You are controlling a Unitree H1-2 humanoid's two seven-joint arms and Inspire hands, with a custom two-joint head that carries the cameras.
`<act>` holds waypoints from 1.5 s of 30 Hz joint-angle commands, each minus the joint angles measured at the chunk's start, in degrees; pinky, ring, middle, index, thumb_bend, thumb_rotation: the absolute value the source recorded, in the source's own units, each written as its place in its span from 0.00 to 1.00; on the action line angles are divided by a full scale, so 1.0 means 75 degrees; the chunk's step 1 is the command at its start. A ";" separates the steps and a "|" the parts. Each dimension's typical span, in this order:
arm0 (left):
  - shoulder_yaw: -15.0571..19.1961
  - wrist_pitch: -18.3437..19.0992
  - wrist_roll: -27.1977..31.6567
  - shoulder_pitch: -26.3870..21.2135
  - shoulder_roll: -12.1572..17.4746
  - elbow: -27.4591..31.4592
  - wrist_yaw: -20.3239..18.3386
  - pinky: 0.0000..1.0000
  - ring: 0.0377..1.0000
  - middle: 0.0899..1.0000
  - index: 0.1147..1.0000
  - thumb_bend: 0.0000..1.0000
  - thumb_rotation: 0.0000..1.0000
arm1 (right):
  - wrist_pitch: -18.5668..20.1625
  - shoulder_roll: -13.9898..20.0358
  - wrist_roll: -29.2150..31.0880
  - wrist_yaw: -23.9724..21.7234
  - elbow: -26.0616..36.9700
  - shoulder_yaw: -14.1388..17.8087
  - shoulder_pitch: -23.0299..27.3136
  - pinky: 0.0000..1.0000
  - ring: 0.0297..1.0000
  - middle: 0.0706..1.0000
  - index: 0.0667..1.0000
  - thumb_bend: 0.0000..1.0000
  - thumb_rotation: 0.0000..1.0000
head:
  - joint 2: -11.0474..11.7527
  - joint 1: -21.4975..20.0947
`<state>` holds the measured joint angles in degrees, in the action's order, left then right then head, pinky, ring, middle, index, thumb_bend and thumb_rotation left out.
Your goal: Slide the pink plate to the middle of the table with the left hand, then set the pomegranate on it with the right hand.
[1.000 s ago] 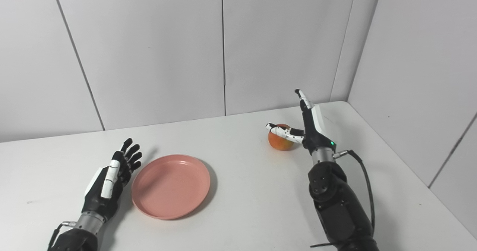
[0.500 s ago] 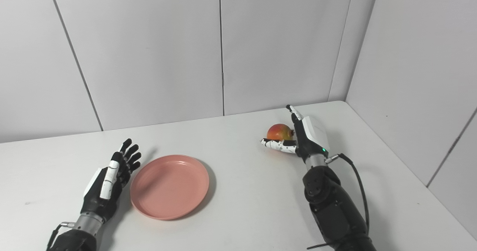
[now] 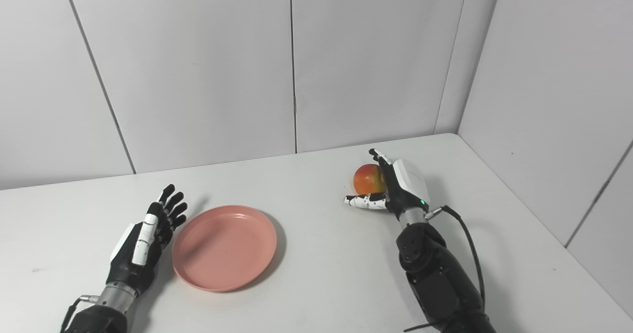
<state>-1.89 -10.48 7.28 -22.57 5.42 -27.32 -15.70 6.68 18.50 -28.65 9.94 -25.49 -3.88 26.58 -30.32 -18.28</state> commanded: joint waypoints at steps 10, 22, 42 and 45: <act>0.0010 -0.0072 0.0039 0.0195 0.0049 -0.0003 -0.0096 0.97 0.97 0.99 1.00 0.65 1.00 | -0.0740 -0.0124 0.0366 0.0991 0.0041 0.0330 0.0349 0.50 0.55 0.62 0.66 0.69 0.00 | -0.0042 0.0012; 0.0034 0.0003 0.0060 0.0215 0.0024 0.0056 -0.0087 0.97 0.97 0.99 1.00 0.65 1.00 | -0.1156 -0.0124 0.0123 0.1864 -0.0160 0.0229 0.0351 0.45 0.42 0.47 0.46 0.52 0.00 | -0.0047 0.0027; -0.0014 -0.0007 -0.0014 0.0218 -0.0008 0.0095 -0.0054 0.97 0.97 0.99 1.00 0.65 1.00 | -0.1904 -0.0192 0.0139 0.2388 -0.0075 0.0257 0.0366 0.42 0.40 0.45 0.50 0.51 0.00 | -0.0076 0.0227; -0.0027 -0.0024 -0.0046 0.0204 -0.0033 0.0069 -0.0023 0.97 0.97 0.99 1.00 0.67 1.00 | -0.1911 -0.0227 0.0134 0.2328 0.0186 0.0250 0.0329 0.42 0.40 0.45 0.50 0.51 0.00 | -0.0078 0.0314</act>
<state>-1.93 -10.06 7.28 -22.03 5.40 -26.34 -16.05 -4.13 16.25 -27.13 25.64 -26.82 -2.40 26.30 -30.85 -16.00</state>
